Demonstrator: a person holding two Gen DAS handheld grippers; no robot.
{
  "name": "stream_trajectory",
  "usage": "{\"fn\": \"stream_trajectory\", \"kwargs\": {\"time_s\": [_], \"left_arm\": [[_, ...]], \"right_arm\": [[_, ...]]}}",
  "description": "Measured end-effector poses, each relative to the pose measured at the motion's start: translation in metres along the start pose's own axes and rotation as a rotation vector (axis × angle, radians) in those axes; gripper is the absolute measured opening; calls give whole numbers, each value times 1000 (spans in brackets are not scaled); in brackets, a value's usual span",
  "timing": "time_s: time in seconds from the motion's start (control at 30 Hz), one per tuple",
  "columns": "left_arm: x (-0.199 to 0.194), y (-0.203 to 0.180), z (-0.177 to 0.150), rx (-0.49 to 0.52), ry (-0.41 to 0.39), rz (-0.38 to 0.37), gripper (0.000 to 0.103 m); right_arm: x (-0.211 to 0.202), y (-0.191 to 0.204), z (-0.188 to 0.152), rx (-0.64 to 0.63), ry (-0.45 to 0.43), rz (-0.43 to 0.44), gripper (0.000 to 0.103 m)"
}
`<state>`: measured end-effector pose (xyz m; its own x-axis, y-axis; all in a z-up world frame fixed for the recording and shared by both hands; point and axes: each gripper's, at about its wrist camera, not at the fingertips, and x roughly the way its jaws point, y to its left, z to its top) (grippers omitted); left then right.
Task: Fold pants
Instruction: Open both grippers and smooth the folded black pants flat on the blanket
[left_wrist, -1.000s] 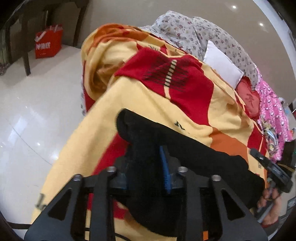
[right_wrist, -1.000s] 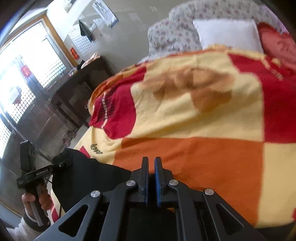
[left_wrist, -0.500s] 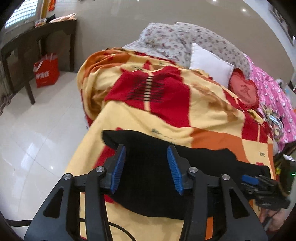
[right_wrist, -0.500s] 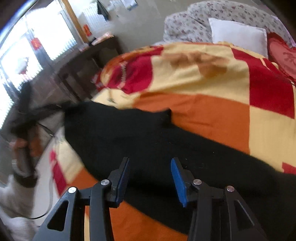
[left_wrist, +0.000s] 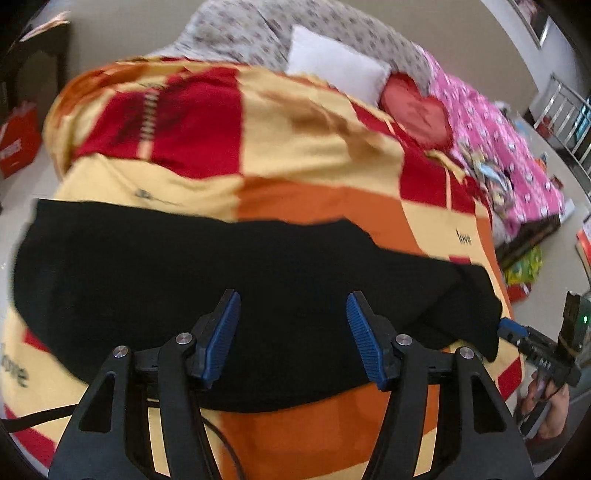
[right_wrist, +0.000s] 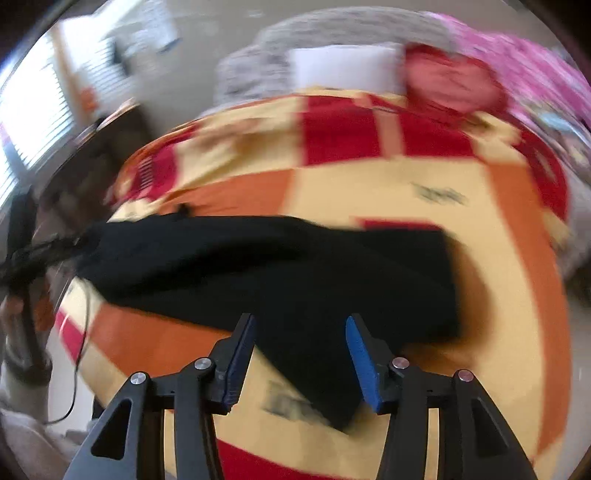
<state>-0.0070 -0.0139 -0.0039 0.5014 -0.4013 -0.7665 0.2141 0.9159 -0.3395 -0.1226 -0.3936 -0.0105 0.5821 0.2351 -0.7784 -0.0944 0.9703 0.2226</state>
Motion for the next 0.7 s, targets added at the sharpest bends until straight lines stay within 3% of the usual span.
{"fn": "stream_trajectory", "kwargs": {"time_s": [0.2, 0.33, 0.4, 0.43, 0.47, 0.53, 0.7], "left_arm": [[22, -26, 0, 38, 42, -8, 60], [28, -28, 2, 27, 57, -8, 60], [29, -27, 2, 18, 62, -8, 60], [28, -25, 2, 16, 64, -6, 60], [27, -24, 2, 14, 66, -3, 60], [24, -20, 5, 9, 66, -1, 60], [8, -13, 12, -5, 38, 8, 60]], "right_arm": [[-3, -48, -13, 172, -16, -28, 49], [13, -45, -8, 171, -14, 48, 48], [23, -44, -9, 172, -22, 44, 26], [27, -45, -10, 174, -38, 47, 22], [27, -43, -10, 168, -56, 47, 12], [20, -41, -5, 140, -74, 48, 8], [-20, -20, 26, -49, -147, -73, 7]]}}
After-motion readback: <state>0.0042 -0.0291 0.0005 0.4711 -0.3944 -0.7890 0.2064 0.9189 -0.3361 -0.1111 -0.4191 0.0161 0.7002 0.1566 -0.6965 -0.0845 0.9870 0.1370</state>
